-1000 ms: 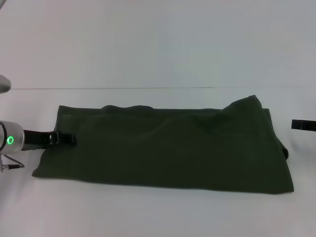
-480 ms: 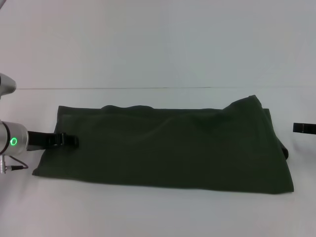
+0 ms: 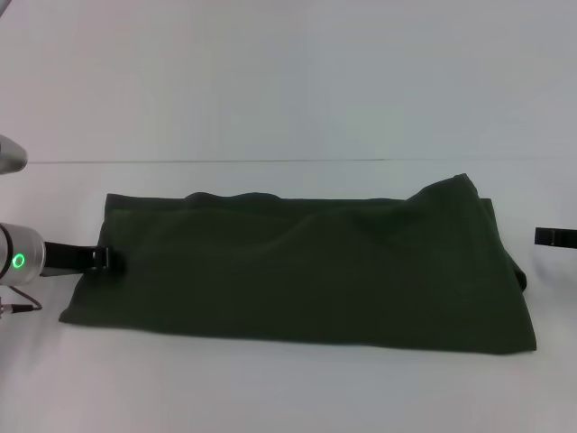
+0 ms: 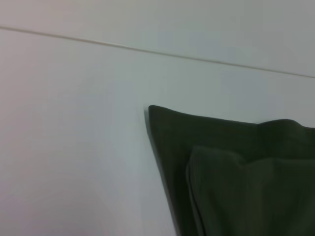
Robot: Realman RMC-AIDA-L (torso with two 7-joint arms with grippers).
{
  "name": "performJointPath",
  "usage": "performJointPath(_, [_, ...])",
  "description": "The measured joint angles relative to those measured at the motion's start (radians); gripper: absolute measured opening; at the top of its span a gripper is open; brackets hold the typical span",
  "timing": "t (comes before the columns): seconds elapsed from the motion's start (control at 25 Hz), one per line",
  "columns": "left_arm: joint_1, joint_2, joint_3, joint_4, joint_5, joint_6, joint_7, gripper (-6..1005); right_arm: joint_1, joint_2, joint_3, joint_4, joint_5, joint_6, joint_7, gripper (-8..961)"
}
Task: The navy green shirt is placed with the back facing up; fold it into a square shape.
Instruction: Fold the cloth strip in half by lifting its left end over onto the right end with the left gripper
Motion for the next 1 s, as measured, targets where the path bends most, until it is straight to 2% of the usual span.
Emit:
performJointPath(0.28, [0.028, -0.017, 0.0, 0.076, 0.002, 0.006, -0.016, 311, 0.003, 0.0, 0.0, 0.0, 0.0, -0.001, 0.005, 591])
performJointPath(0.48, [0.035, -0.013, -0.013, 0.101, -0.008, 0.033, -0.02, 561, 0.003, 0.0, 0.0, 0.001, -0.001, -0.002, 0.007, 587])
performJointPath(0.72, [0.041, -0.008, -0.014, 0.106, 0.002, 0.014, -0.035, 794, 0.008, 0.001, 0.0, 0.001, -0.002, -0.002, 0.008, 578])
performJointPath(1.0, [0.019, 0.005, -0.011, 0.034, -0.005, -0.025, -0.035, 848, 0.013, 0.002, 0.0, 0.001, -0.002, -0.002, 0.009, 567])
